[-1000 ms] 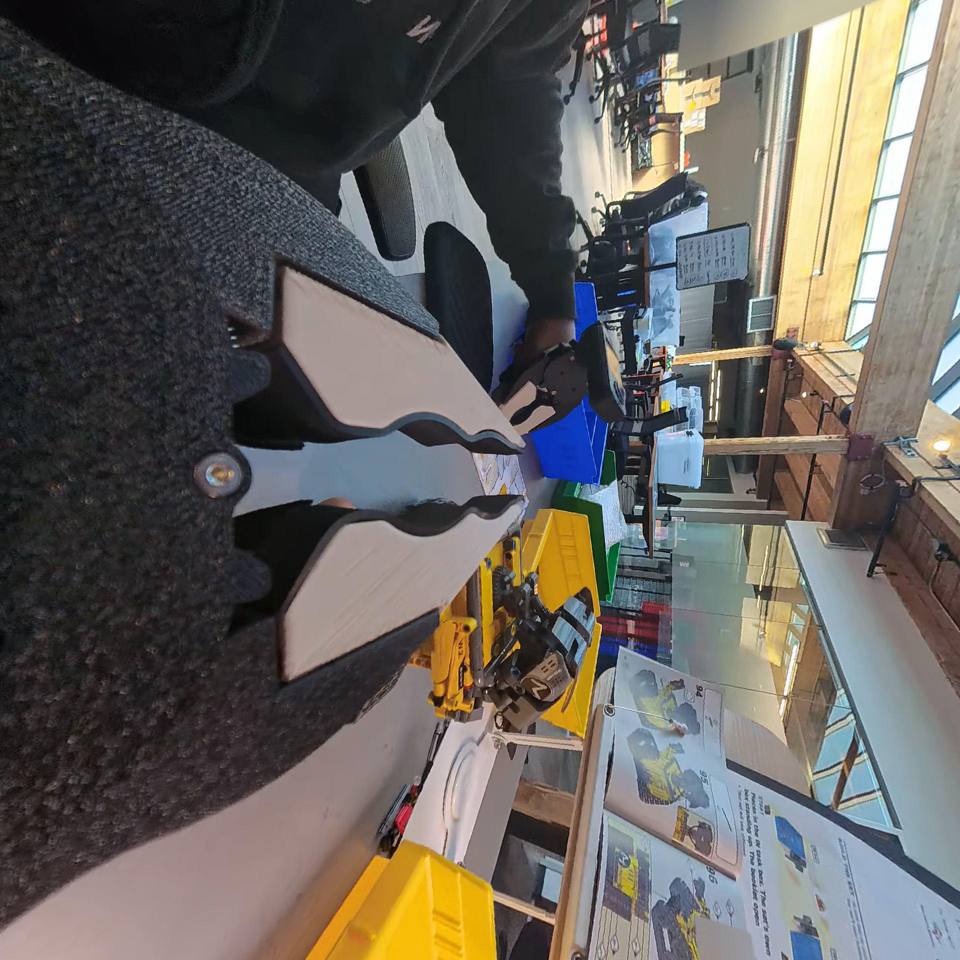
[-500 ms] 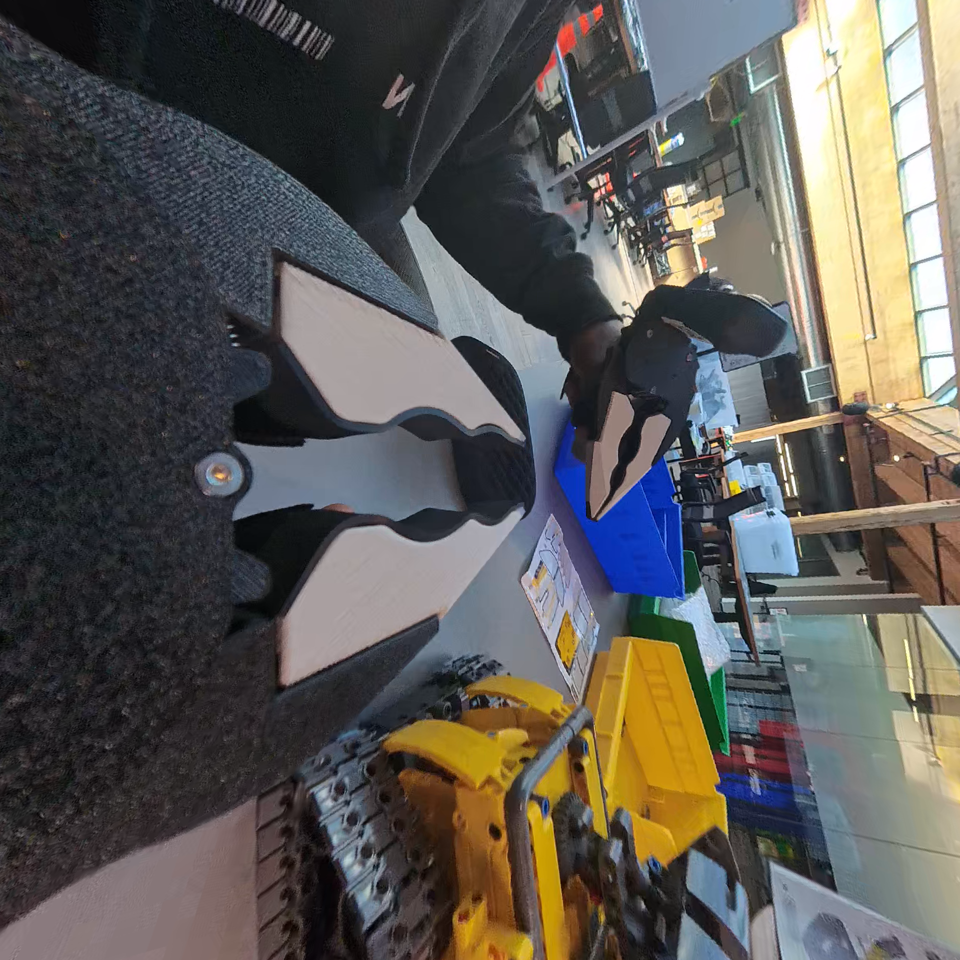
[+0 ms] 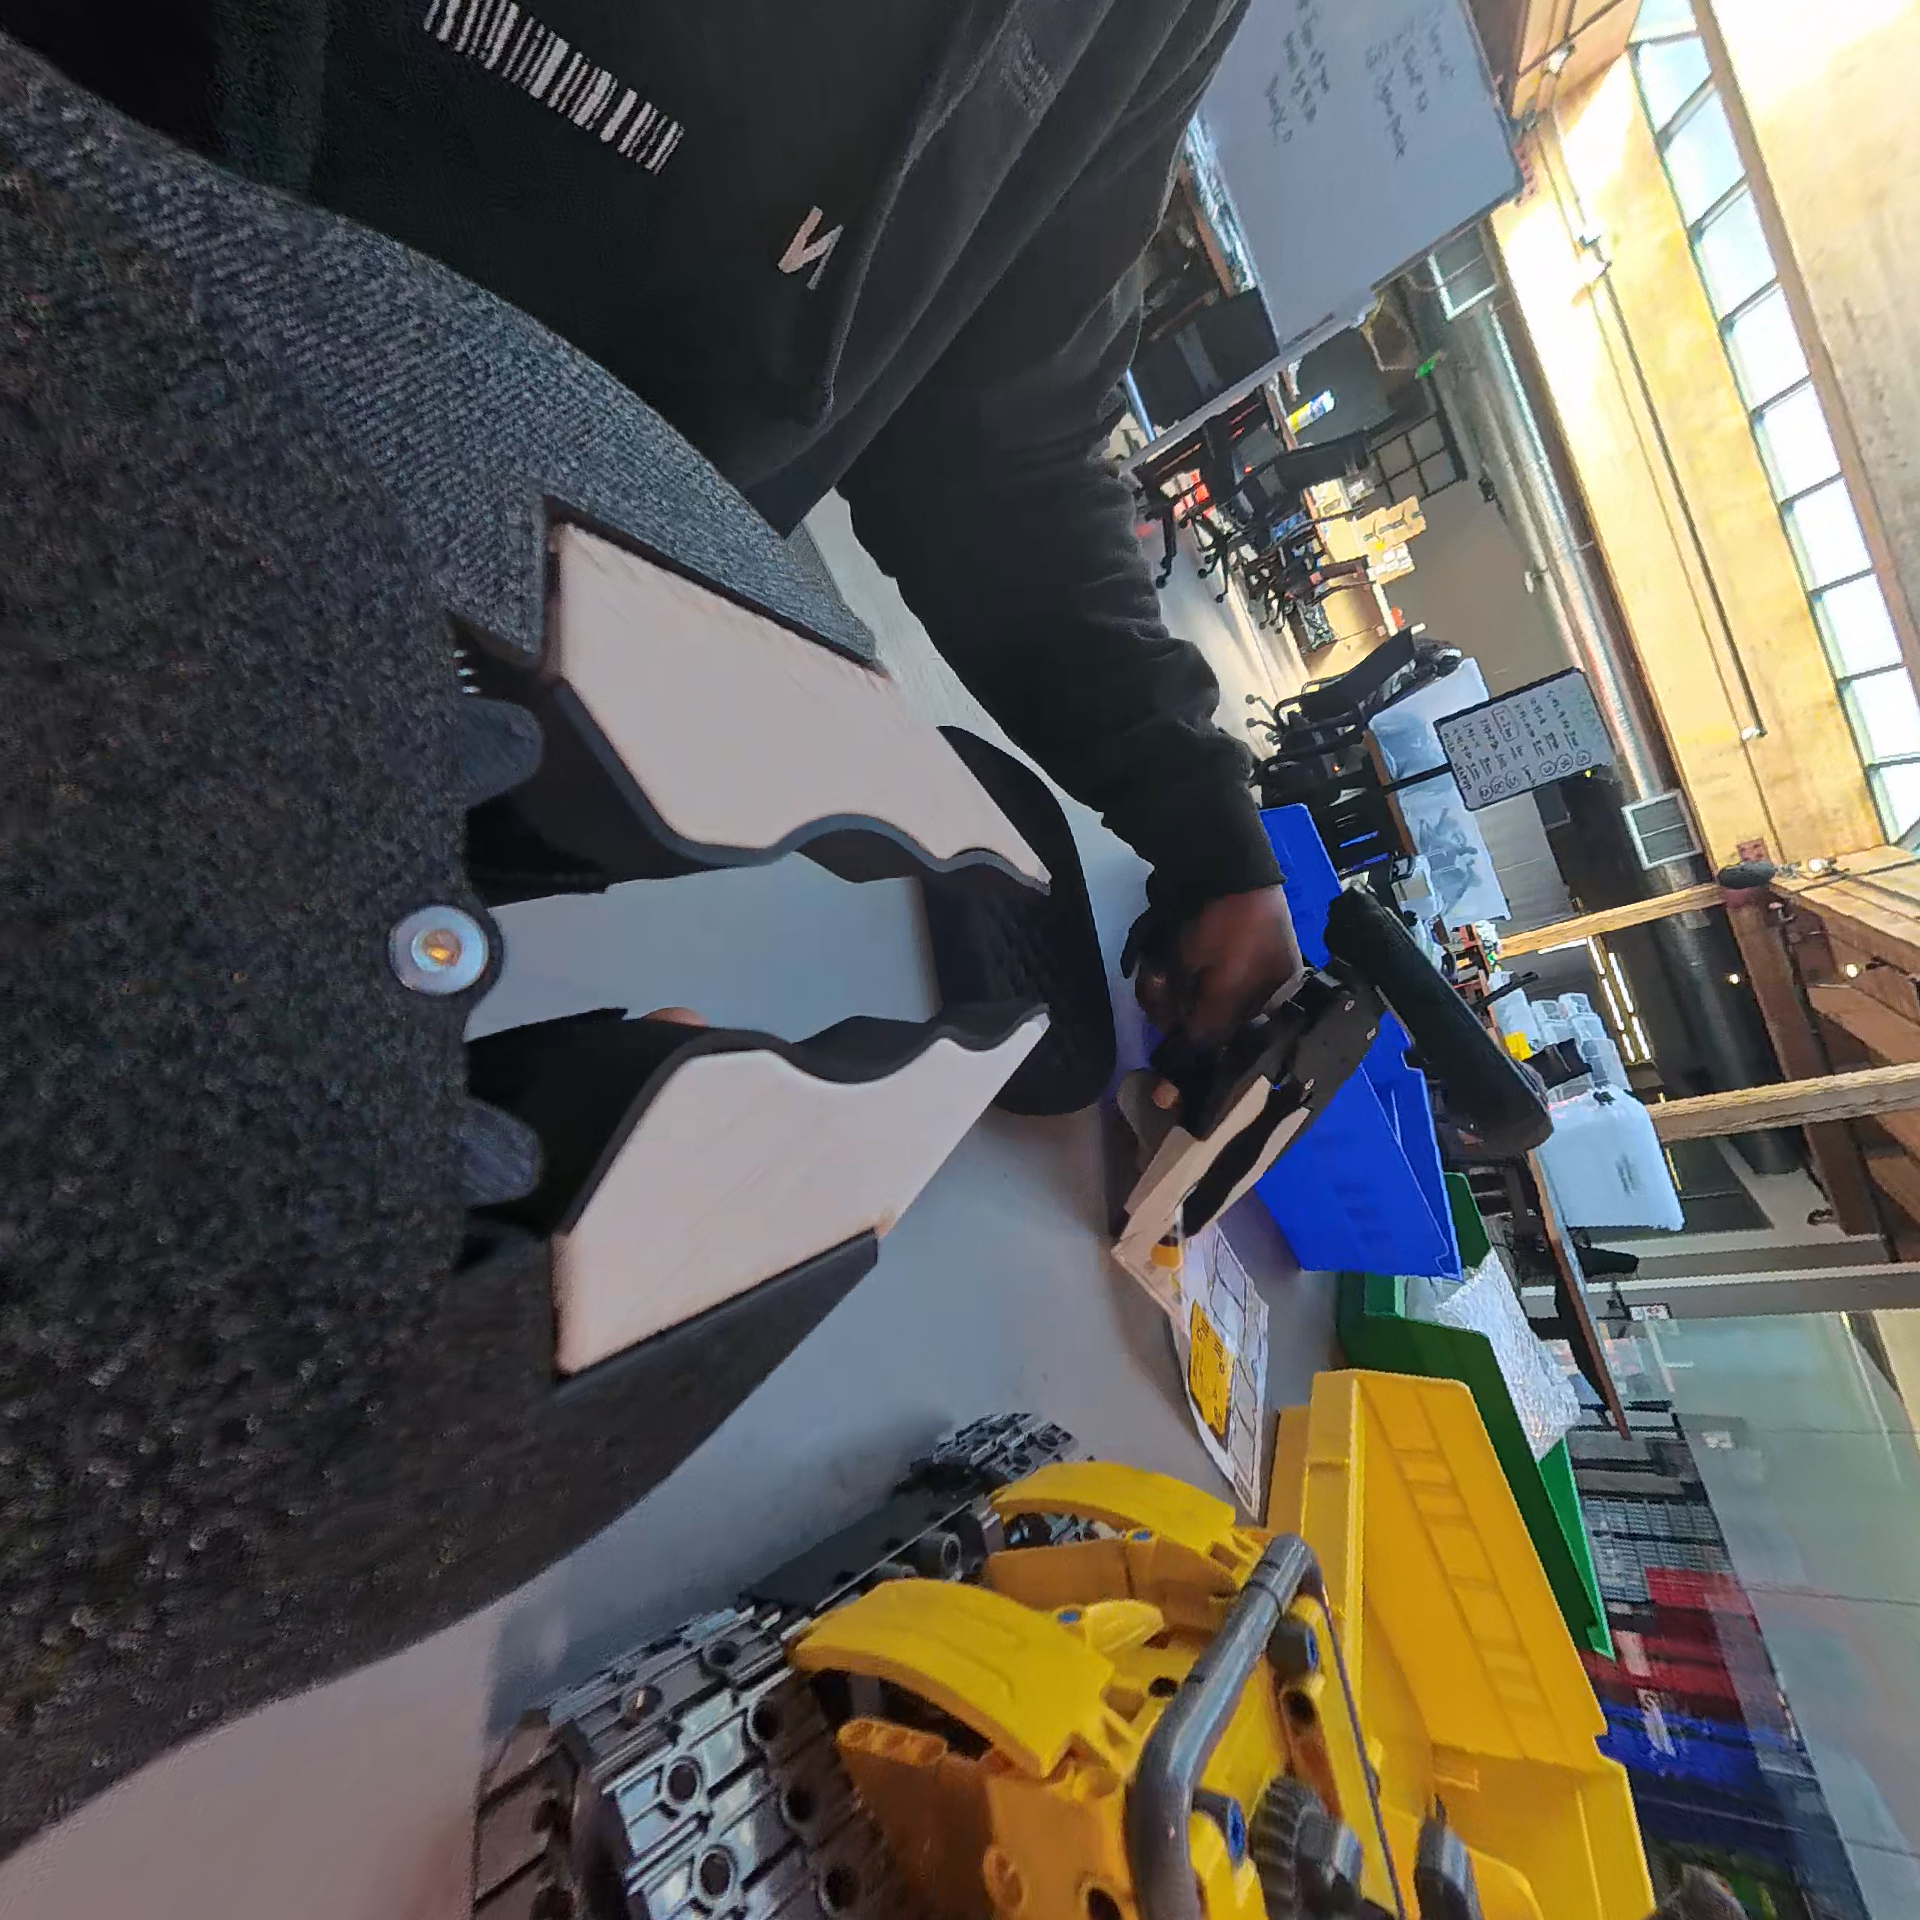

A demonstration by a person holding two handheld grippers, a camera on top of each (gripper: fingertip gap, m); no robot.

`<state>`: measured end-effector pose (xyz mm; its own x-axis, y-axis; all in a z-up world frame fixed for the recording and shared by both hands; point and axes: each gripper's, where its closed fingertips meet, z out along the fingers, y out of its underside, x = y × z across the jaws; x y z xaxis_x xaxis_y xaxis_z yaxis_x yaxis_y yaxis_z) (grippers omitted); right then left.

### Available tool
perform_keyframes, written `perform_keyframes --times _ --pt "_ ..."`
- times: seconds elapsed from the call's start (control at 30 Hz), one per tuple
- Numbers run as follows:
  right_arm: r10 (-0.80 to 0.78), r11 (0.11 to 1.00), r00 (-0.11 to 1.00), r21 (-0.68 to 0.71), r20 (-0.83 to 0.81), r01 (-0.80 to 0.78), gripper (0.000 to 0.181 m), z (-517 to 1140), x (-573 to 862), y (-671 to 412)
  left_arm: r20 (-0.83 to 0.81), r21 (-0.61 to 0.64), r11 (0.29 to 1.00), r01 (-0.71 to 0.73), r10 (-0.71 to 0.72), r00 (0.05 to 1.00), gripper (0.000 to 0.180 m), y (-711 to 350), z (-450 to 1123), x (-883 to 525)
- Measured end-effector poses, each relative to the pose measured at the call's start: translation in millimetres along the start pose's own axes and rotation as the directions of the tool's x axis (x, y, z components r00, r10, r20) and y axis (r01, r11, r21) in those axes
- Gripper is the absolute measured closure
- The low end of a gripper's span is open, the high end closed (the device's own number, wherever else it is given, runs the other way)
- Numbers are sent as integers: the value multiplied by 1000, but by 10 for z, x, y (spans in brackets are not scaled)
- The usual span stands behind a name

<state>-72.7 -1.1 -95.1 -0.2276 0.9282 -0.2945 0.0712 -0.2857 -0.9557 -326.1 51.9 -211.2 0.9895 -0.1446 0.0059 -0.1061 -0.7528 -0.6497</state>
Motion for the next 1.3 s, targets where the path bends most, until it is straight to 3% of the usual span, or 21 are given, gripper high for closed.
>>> perform_keyframes --times 0.03,0.1,0.2,0.37,0.5,0.63,0.8,1.03,1.13,1.23,1.3 --pt "17 1000 1000 4 1 -17 161 -20 17 0 5 3 1000 -13 13 1000 165 3 -5 1" --pt "30 1000 1000 8 5 -30 161 -43 24 0 23 9 999 -51 51 998 179 15 -15 33" --pt "13 1000 1000 1 4 -13 161 -44 4 16 82 69 990 -123 118 990 180 -56 -135 129" --pt "17 1000 1000 -3 -10 -17 159 40 4 9 155 269 924 -271 236 959 180 -351 -625 592" --pt "28 999 999 37 -26 -27 151 191 32 -136 81 438 846 -302 298 951 180 -528 -992 1233" --pt "7 997 1000 77 1 -7 148 367 -26 -304 -60 546 791 -276 366 929 179 -602 -1194 1826" --pt "-38 998 997 53 61 35 150 508 -153 -375 -185 580 776 -248 422 888 175 -602 -1213 2196" --pt "86 992 973 74 216 -104 177 454 -231 -499 -263 608 774 -179 408 874 176 -597 -1250 2222" --pt "91 988 960 93 264 -120 181 448 -286 -559 -257 615 771 -161 390 884 162 -602 -1280 2180" --pt "94 974 960 174 265 -143 181 420 -234 -744 -256 685 727 -46 299 919 141 -701 -1505 2004" --pt "89 956 965 252 246 -152 181 383 -150 -922 -332 745 657 112 219 918 142 -760 -1770 1905"
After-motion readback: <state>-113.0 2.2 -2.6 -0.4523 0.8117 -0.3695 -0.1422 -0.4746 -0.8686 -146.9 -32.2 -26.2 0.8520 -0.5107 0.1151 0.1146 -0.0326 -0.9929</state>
